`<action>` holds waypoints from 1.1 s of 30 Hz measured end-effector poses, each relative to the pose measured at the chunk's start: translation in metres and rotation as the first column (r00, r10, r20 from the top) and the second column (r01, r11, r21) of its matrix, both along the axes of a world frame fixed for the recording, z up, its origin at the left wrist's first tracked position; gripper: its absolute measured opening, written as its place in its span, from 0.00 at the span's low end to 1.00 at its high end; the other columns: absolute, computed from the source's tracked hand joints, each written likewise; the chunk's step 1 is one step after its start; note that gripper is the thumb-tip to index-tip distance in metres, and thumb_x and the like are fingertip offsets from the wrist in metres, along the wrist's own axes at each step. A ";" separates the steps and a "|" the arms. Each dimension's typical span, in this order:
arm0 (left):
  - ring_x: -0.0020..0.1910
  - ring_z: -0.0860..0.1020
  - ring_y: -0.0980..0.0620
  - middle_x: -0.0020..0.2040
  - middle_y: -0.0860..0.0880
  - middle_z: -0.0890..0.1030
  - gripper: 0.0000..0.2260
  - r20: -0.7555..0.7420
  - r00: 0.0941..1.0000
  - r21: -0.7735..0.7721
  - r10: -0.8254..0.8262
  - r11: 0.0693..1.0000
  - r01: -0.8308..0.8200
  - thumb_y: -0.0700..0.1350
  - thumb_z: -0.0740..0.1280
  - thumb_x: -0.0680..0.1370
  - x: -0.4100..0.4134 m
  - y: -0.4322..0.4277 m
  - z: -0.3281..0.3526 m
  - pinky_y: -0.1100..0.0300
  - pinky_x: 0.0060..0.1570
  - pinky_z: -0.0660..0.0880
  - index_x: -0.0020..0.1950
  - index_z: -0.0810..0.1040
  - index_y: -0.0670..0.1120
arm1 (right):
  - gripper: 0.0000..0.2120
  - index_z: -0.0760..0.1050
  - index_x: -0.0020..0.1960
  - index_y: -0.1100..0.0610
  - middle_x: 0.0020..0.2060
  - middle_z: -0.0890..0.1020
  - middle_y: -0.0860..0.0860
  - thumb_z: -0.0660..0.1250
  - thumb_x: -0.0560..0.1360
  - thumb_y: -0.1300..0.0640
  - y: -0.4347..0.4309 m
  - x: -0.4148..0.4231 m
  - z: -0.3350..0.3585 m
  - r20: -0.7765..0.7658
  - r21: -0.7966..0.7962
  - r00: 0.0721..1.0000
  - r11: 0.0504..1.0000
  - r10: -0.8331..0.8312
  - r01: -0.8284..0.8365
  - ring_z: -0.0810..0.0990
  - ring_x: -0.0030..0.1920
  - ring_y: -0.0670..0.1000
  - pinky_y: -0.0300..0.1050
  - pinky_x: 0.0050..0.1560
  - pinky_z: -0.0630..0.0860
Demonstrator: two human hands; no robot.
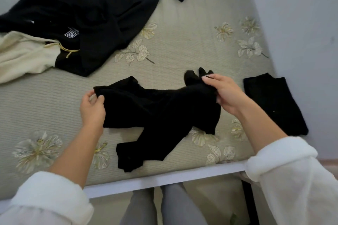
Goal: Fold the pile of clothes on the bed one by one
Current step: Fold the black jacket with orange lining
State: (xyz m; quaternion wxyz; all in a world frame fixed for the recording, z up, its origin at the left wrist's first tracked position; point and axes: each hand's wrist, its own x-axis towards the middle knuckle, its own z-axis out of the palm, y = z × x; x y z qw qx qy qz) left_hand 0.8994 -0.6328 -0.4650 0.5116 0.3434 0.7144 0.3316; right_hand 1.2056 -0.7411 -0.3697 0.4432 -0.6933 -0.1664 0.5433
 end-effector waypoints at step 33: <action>0.70 0.65 0.50 0.59 0.53 0.77 0.05 -0.593 -0.015 -0.157 -0.805 0.097 0.983 0.47 0.60 0.79 0.140 -0.057 -0.026 0.49 0.70 0.60 0.54 0.71 0.52 | 0.06 0.73 0.45 0.52 0.38 0.79 0.47 0.61 0.77 0.50 -0.040 0.017 -0.104 0.540 -0.370 0.656 0.849 0.527 -0.377 0.77 0.45 0.52 0.50 0.51 0.68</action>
